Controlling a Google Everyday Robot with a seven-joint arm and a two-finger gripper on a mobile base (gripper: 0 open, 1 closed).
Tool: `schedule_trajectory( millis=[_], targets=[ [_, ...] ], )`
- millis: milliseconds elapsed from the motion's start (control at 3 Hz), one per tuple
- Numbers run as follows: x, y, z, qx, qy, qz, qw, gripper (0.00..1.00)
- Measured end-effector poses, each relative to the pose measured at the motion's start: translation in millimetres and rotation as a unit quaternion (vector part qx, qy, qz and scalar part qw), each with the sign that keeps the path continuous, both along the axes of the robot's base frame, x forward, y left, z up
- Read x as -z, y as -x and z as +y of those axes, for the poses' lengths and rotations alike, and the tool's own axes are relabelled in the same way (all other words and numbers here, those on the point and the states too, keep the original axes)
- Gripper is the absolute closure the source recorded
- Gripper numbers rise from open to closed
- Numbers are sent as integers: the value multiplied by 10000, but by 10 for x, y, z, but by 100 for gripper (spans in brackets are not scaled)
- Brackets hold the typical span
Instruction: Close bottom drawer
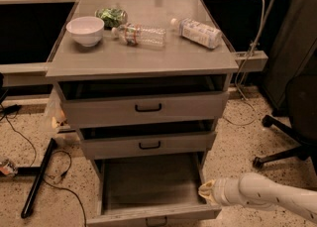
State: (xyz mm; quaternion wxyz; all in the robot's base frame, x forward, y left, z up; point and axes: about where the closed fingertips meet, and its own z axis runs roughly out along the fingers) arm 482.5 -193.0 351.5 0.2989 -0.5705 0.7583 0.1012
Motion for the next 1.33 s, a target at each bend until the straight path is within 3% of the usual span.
schedule_trajectory(
  millis=[333,1000,1333],
  targets=[
    [163,220,160,-192,15,165,9997,100],
    [758,585,348,-247,24,807,9964,100],
    [1004,712,418,-427,-107,896,9950,100]
  ],
)
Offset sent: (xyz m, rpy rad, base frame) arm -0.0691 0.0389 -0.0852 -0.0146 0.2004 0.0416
